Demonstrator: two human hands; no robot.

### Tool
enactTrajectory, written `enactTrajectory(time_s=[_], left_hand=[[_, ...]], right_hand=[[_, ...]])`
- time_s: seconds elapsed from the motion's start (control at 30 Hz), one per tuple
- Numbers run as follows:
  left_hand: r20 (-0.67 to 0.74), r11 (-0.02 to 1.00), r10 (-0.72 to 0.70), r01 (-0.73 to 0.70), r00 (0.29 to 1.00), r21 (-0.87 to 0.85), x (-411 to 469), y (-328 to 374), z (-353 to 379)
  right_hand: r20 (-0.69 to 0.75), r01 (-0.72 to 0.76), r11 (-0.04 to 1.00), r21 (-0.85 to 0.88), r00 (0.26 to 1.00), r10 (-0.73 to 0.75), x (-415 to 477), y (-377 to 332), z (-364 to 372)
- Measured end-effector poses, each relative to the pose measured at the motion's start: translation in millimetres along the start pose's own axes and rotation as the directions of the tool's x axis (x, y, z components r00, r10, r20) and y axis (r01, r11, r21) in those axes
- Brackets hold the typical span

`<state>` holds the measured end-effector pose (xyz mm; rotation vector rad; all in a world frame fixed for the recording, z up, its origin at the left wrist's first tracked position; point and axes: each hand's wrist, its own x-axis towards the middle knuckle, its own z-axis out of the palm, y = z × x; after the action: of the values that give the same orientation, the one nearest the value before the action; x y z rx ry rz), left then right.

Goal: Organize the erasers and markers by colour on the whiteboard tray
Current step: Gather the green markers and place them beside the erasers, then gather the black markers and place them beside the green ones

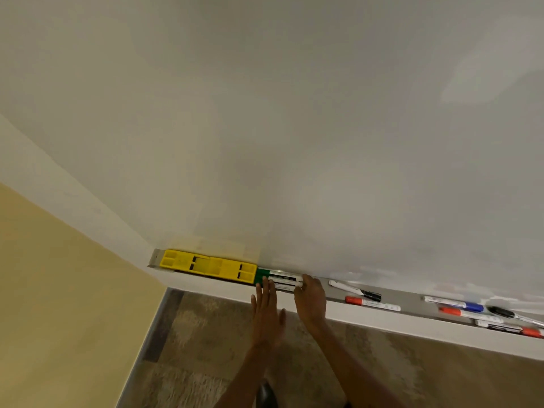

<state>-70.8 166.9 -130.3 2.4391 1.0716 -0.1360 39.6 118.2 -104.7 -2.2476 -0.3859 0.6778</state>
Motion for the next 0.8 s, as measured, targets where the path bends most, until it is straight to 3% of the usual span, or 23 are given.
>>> enactTrajectory(time_s=[0.1,0.2,0.33,0.43,0.57,0.8], left_hand=[[-0.068,0.997,0.001,-0.006,0.998,-0.073,-2,9,-2],[-0.142,0.982,0.051,-0.075,0.989,-0.174,-10,30,2],[-0.129,0.939,0.191,-0.219,0.973,-0.265,-21,68,18],[-0.095,0.915,0.257,-0.273,0.962,-0.296,-26,98,29],[-0.091,0.91,0.269,-0.284,0.959,-0.303,-26,129,38],[-0.159,0.914,0.183,-0.227,0.97,-0.336,-19,164,44]], right_hand=[[0.017,0.109,0.994,-0.017,0.994,-0.109,-2,8,-16],[-0.077,0.221,0.966,-0.131,0.97,-0.232,-4,37,-55],[-0.223,0.178,0.902,-0.393,0.933,-0.281,-4,94,-128],[-0.165,0.115,0.864,-0.49,0.961,-0.222,3,120,-160],[-0.044,0.188,0.808,-0.559,0.966,-0.255,12,129,-172],[-0.063,0.212,0.825,-0.523,0.956,-0.286,23,141,-187]])
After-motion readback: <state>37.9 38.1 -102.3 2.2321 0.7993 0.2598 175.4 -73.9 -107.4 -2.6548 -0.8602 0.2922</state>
